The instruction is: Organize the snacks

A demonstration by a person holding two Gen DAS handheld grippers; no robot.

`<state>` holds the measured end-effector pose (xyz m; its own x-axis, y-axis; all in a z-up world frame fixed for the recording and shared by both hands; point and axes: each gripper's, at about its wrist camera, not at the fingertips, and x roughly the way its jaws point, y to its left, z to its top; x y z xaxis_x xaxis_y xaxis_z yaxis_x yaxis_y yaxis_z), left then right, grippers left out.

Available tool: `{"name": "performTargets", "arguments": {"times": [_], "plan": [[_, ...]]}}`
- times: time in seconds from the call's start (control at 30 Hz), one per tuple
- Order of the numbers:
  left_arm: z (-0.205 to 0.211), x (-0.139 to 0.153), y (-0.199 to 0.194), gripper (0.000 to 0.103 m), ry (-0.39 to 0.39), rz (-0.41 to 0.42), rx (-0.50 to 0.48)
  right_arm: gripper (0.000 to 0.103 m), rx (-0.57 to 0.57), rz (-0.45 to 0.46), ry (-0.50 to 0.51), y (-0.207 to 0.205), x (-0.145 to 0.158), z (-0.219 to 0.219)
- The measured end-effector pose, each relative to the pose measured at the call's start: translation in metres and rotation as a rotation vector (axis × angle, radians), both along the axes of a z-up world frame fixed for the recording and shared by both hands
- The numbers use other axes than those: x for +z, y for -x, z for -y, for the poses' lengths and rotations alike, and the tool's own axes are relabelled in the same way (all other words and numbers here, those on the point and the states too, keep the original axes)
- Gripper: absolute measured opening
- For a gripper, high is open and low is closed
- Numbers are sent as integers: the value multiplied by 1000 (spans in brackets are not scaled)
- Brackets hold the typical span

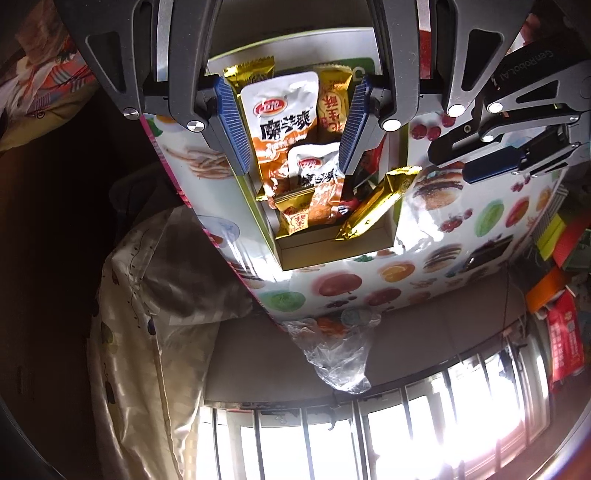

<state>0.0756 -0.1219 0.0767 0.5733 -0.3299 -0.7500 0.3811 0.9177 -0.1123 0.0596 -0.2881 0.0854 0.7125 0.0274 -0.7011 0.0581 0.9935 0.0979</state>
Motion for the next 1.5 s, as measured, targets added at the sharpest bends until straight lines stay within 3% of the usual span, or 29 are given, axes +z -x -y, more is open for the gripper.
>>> {"name": "performTargets", "arguments": {"times": [0.2, 0.63, 0.97, 1.5], "plan": [[-12, -9, 35, 48, -56, 62, 45, 51, -7, 4, 22, 37, -1, -10], [-22, -52, 72, 48, -77, -22, 47, 53, -17, -43, 40, 89, -37, -25], [-22, -66, 76, 52, -88, -61, 64, 57, -25, -106, 60, 95, -61, -32], [-28, -69, 76, 56, -55, -61, 90, 61, -65, -92, 101, 96, -66, -41]]}}
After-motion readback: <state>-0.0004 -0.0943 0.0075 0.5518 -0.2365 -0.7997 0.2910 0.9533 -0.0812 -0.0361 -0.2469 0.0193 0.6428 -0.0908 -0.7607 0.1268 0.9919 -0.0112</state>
